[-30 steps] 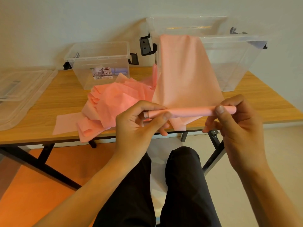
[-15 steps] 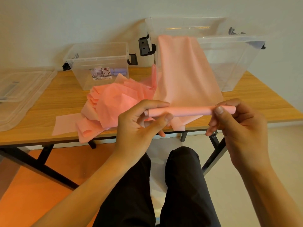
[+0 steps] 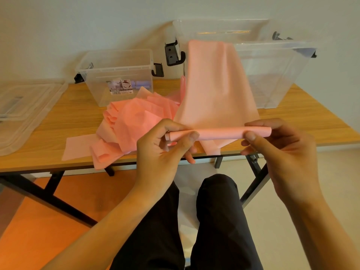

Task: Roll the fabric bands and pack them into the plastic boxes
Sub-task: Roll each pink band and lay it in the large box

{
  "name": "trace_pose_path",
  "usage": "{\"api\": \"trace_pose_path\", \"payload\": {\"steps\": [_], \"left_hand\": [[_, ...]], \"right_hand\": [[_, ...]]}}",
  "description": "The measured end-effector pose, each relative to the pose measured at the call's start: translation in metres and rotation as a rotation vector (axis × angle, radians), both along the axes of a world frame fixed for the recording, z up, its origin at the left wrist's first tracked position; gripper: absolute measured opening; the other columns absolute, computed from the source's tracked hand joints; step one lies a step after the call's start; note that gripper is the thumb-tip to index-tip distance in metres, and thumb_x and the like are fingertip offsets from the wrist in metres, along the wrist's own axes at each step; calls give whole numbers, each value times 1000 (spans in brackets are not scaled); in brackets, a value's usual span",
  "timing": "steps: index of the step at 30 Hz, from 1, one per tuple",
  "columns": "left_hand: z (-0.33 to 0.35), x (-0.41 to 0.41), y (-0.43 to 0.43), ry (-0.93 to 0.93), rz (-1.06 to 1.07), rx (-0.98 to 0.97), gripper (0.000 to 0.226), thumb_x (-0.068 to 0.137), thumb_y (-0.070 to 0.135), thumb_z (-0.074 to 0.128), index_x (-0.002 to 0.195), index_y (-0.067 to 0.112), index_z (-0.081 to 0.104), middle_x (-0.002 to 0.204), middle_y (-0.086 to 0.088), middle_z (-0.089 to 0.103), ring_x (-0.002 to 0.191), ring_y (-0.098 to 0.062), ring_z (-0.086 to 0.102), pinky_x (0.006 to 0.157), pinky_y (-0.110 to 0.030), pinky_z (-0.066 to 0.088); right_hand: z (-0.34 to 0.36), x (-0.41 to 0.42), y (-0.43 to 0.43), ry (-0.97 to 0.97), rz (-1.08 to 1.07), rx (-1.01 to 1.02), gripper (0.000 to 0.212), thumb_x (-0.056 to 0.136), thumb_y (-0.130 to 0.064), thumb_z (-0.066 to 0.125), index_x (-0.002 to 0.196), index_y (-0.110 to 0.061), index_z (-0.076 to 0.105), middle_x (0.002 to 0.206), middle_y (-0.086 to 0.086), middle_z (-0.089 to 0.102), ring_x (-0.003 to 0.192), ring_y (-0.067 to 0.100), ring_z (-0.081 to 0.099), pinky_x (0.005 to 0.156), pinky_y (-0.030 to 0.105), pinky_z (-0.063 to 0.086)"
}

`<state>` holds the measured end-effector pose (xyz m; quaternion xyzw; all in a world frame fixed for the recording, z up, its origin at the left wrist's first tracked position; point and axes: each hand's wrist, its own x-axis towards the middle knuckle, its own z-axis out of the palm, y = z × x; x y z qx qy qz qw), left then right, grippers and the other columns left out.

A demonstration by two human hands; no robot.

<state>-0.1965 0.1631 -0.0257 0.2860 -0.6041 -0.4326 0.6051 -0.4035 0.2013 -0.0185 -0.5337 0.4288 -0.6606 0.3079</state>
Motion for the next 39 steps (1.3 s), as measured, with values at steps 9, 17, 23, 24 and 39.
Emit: {"api": "trace_pose_path", "payload": {"steps": [9,17,23,24,39], "left_hand": [[2,2,-2,-13,-88,-33,16,88,9,69,103,13,67,88,13,68,71,-20,67,54,-27,56],[-1,3,-1,-6,-85,17,9,87,12,71,95,9,68,72,3,69,56,-19,65,52,-29,55],[-1,2,1,-1,-73,30,9,87,14,67,93,9,64,85,12,67,78,-24,73,54,-27,57],[-1,1,0,-1,-86,19,10,86,13,68,94,9,64,87,12,66,83,-26,72,54,-27,58],[-4,6,-3,-18,-46,-31,14,90,12,73,103,12,71,86,6,64,62,-20,64,55,-27,54]], "right_hand": [[-2,-5,1,-40,43,9,24,81,-42,76,76,-20,70,66,5,67,54,23,63,62,27,55],[0,0,-2,6,78,7,30,80,-30,76,104,-14,67,94,3,68,77,24,69,64,31,59],[-1,0,0,7,38,2,21,78,-18,75,93,-6,67,79,-1,72,59,23,68,62,26,57],[-1,0,0,1,30,-7,21,78,-21,75,93,-7,67,78,1,71,59,23,68,63,26,57],[-3,0,0,36,51,-19,18,81,-12,73,98,-7,69,80,1,70,61,22,65,62,22,54]]}}
